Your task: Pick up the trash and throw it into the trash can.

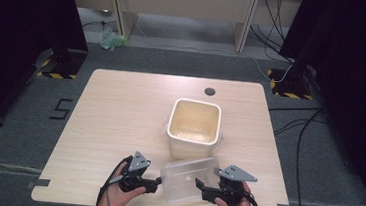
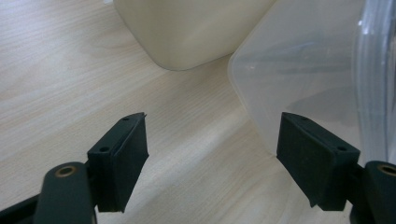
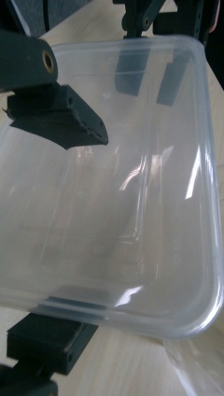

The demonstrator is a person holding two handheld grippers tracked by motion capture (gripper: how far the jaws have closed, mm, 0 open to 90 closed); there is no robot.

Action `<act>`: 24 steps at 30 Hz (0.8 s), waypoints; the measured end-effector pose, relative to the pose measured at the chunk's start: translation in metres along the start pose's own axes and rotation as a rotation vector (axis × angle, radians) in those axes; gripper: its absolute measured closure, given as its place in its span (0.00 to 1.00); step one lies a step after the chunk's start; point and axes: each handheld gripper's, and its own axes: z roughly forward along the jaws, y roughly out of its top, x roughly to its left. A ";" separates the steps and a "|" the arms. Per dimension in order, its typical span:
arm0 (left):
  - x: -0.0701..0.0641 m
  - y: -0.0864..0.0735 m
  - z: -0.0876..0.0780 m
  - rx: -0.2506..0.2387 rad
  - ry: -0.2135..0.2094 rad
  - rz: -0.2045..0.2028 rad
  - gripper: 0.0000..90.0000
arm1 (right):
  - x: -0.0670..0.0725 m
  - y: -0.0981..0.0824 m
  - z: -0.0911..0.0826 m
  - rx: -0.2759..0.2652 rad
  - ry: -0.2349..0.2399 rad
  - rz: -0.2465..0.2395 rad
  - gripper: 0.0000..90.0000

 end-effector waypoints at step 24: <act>-0.009 0.026 -0.037 -0.041 0.056 0.064 0.32 | 0.020 0.030 -0.024 -0.094 -0.065 -0.087 0.34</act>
